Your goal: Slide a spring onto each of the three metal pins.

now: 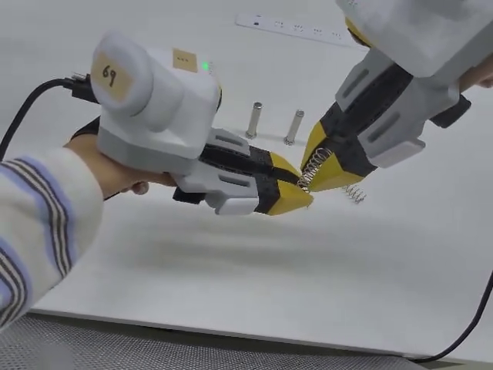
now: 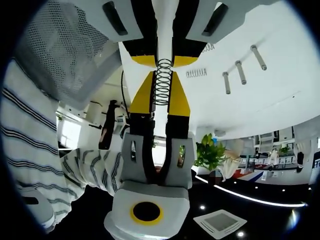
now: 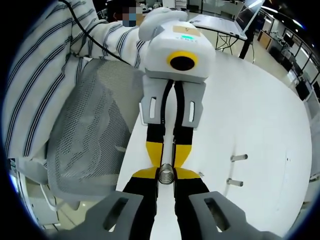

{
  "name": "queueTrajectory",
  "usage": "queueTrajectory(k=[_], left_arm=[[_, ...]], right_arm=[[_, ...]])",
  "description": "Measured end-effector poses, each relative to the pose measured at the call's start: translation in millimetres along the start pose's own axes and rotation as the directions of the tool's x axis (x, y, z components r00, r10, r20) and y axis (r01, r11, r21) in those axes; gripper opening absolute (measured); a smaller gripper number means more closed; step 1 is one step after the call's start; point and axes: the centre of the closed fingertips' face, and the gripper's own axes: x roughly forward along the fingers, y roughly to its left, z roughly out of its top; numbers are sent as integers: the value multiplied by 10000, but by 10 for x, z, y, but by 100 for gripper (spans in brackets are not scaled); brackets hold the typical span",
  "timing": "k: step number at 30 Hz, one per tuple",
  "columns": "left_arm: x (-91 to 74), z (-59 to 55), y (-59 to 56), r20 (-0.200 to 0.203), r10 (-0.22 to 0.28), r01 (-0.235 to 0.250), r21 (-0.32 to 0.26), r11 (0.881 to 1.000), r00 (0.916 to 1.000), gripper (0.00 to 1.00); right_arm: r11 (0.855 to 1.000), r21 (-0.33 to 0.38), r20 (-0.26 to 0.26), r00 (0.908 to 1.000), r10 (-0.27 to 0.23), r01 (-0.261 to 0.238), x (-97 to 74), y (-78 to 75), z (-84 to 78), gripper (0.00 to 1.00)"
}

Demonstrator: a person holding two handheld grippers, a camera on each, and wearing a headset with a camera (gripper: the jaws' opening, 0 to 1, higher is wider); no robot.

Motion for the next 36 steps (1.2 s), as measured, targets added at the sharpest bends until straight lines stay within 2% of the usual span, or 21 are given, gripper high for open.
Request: queueTrajectory(k=[14,22,31,36], left_arm=[[-42,-32,94,-129,197,-196,101,9998,9997,1],[-66,-47,107,-214,169,-168,52,9998,9996,1],[-135,-40,155,-133,367,-367,0,9993,9992,1],[-155,-54,186,-142,552,-552,11,9985,9984,6]], right_arm=[[9997,170,60,9998,-181,180,30,-81,21,8],[9997,221,84,9999,-138,136,46,-102,39,8],[9998,142,68,9998,-172,171,41,-136,66,8],[9998,89,3,9998,-199,198,46,-145,67,8]])
